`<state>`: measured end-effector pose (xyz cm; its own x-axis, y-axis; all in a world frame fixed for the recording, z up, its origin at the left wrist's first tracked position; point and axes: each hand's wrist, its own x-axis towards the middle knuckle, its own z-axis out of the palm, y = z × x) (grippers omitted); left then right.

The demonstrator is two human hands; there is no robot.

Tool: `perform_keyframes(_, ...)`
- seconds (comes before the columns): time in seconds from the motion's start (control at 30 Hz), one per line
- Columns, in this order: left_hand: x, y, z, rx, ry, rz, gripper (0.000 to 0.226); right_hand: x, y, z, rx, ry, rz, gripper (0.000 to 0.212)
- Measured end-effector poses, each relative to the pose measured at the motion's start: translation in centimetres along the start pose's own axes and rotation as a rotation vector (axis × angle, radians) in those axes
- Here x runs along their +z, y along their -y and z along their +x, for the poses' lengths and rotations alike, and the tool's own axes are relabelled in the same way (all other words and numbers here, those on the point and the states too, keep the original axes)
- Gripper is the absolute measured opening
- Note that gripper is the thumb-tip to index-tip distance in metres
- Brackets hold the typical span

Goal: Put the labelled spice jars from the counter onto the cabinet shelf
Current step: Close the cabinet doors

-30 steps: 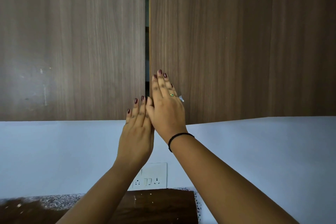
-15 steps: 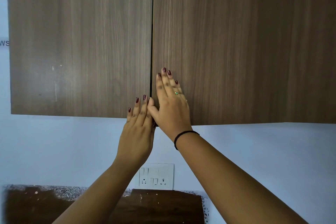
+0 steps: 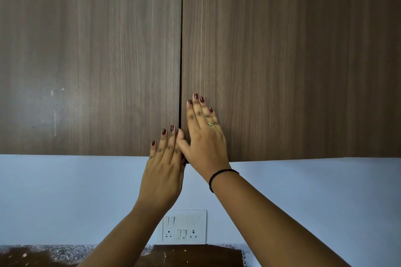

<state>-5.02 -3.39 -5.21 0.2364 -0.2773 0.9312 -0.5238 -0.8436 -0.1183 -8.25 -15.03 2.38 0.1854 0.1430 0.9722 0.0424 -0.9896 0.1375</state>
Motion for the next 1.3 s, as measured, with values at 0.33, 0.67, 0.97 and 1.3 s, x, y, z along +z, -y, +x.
perform_keyframes(0.33,1.6,0.3,0.2,-0.02,-0.044,-0.044,0.06,1.6,-0.2,0.5,-0.034,0.007,-0.027,0.059)
perform_keyframes(0.67,2.4,1.3,0.9,-0.092,0.003,0.071,0.07,3.6,-0.1,-0.4,-0.043,0.044,-0.031,0.057)
perform_keyframes(0.97,3.4,2.1,1.8,-0.044,-0.022,0.066,0.074,5.5,-0.4,-1.1,-0.014,0.137,-0.097,0.061)
perform_keyframes(1.3,4.6,3.1,2.0,-0.008,-0.014,0.08,0.069,6.3,-0.9,-1.6,-0.072,0.125,-0.125,0.064)
